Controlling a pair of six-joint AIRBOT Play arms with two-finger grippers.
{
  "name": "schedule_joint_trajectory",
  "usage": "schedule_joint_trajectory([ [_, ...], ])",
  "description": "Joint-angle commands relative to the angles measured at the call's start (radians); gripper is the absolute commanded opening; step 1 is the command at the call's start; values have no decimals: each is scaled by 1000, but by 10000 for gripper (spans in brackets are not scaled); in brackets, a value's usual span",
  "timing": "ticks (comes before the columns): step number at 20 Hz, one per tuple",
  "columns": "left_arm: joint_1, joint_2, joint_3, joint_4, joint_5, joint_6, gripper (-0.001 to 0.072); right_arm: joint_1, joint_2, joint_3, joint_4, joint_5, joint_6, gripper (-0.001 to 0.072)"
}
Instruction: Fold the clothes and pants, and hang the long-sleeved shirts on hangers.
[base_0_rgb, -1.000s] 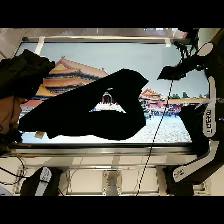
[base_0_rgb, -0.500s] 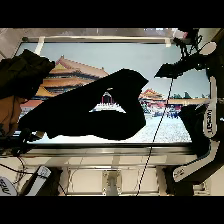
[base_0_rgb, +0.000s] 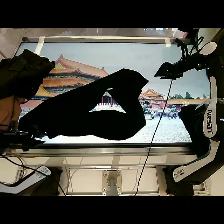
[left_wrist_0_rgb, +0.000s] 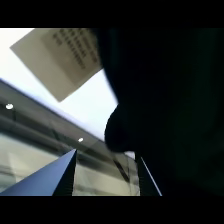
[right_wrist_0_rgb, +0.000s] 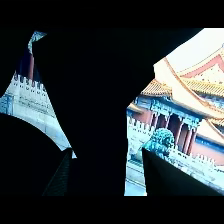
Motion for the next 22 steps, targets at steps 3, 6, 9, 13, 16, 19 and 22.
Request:
schedule_joint_trajectory([
  [3,-93,-134,0,-98,124,37,445,0,1,0,46,8,82,469],
  [6,-146,-157,0,-140,179,37,240,0,1,0,55,61,83,468],
  [9,-148,-142,11,-151,191,37,12,0,1,0,47,109,82,437],
  [13,-109,-35,45,-90,112,37,12,0,0,-3,-85,115,80,437],
  [16,-39,111,58,-69,57,33,12,0,-11,-40,-156,80,79,439],
  [19,42,240,58,-67,-7,32,12,10,-53,-114,-85,6,50,439],
  [22,112,350,58,-63,-50,29,12,50,-158,-140,-73,-33,26,439],
])
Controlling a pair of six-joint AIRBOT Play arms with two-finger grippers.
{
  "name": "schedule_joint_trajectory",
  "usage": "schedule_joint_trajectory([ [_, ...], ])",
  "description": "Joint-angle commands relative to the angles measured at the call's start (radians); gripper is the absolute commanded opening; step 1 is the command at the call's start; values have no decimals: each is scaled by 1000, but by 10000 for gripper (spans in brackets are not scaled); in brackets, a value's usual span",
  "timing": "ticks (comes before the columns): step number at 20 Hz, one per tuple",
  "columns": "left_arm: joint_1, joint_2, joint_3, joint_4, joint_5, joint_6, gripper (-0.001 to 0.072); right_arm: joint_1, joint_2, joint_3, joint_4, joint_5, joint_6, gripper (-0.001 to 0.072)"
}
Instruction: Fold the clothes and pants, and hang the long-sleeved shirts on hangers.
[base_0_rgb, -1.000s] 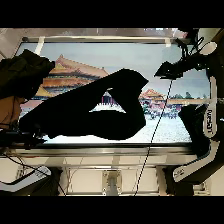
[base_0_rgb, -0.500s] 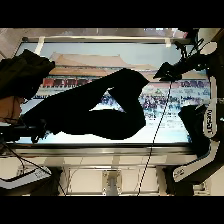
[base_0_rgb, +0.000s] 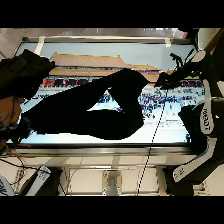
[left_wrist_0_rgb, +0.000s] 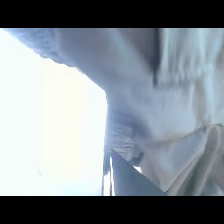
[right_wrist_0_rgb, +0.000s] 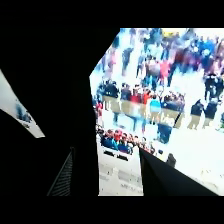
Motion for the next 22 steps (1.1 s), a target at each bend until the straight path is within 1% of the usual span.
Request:
schedule_joint_trajectory([
  [1,87,140,3,13,-66,-8,11,42,-107,-30,27,-64,-37,439],
  [3,122,187,3,30,-70,-27,11,68,-169,-30,98,-109,-82,439],
  [5,142,205,5,30,-90,-27,11,86,-212,-30,168,-150,-117,438],
  [7,145,205,5,30,-103,-27,11,103,-240,-30,183,-171,-132,437],
  [12,145,205,5,30,-103,-42,12,153,-290,-30,196,-172,-136,433],
  [14,145,205,5,30,-103,-42,12,176,-290,-30,210,-171,-160,323],
  [16,145,205,5,30,-103,-42,11,190,-290,-30,255,-172,-166,306],
  [17,145,205,5,30,-102,-42,12,190,-289,-30,283,-169,-171,249],
  [18,145,205,8,30,-102,-42,12,187,-286,-25,307,-157,-171,26],
  [19,145,204,20,30,-102,-41,11,177,-280,-5,311,-124,-170,7],
  [22,145,187,123,30,-87,-41,12,111,-225,99,279,9,-149,7],
])
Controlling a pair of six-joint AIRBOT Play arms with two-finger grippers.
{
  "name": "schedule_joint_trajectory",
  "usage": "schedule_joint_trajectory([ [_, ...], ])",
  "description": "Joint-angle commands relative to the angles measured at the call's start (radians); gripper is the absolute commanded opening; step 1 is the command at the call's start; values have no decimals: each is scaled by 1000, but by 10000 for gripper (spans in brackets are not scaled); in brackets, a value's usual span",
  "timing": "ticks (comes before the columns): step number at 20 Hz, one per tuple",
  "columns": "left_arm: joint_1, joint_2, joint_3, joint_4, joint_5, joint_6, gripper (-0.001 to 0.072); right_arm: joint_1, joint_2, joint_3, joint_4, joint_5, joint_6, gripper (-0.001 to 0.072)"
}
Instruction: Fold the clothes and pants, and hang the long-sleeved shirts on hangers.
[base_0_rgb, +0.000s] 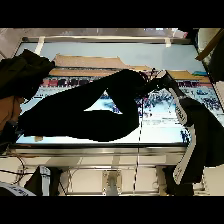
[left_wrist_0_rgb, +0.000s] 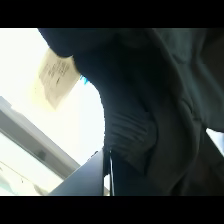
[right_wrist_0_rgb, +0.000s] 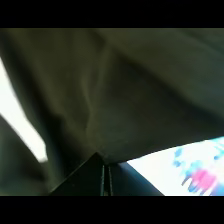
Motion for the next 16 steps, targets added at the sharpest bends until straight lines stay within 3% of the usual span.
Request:
schedule_joint_trajectory([
  [1,1,-29,111,0,16,0,11,-72,67,102,-22,150,31,7],
  [6,1,-149,276,0,14,0,11,-259,302,168,-251,370,96,7],
  [10,1,-171,277,94,10,0,11,-370,465,129,-388,418,164,7],
  [13,1,-171,273,238,4,0,11,-378,579,-75,-425,415,163,7],
  [16,-1,-172,243,262,4,1,11,-378,693,-428,-446,332,132,7],
])
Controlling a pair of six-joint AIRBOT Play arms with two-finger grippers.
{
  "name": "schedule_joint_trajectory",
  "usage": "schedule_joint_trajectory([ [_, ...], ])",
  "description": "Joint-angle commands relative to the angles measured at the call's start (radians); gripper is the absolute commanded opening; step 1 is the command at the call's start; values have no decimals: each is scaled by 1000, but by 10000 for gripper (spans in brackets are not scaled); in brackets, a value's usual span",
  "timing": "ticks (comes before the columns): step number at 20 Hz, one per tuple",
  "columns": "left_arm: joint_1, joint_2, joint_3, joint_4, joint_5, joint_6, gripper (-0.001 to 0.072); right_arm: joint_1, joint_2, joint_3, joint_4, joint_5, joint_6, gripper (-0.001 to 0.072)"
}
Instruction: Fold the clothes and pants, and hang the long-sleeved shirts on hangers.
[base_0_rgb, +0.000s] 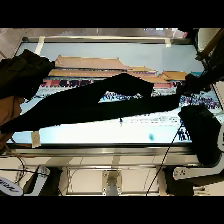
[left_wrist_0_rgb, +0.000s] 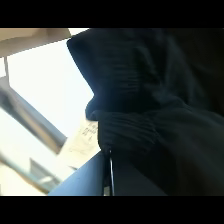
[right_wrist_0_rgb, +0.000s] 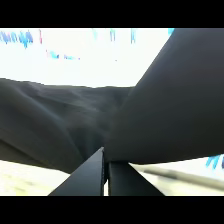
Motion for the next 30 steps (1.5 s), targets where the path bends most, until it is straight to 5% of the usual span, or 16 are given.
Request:
schedule_joint_trajectory([
  [1,-1,-3,-39,68,2,5,12,-13,136,-372,-71,-104,-13,7],
  [6,-1,-3,-169,119,43,27,12,-13,167,-744,-95,-225,-13,8],
  [15,-1,-3,-185,203,75,26,12,-13,251,-767,-304,-47,21,9],
  [16,-1,-3,-185,203,77,26,11,-13,257,-767,-297,-71,18,94],
  [17,-1,-3,-185,204,78,26,11,-13,263,-767,-296,-105,16,311],
  [18,-1,-3,-185,204,78,26,11,-13,271,-767,-291,-151,16,390],
  [25,-1,-3,-185,203,78,26,12,-13,270,-730,-233,-476,18,389],
  [30,-1,-3,-185,203,77,26,11,-13,169,-731,-177,-447,-3,389],
])
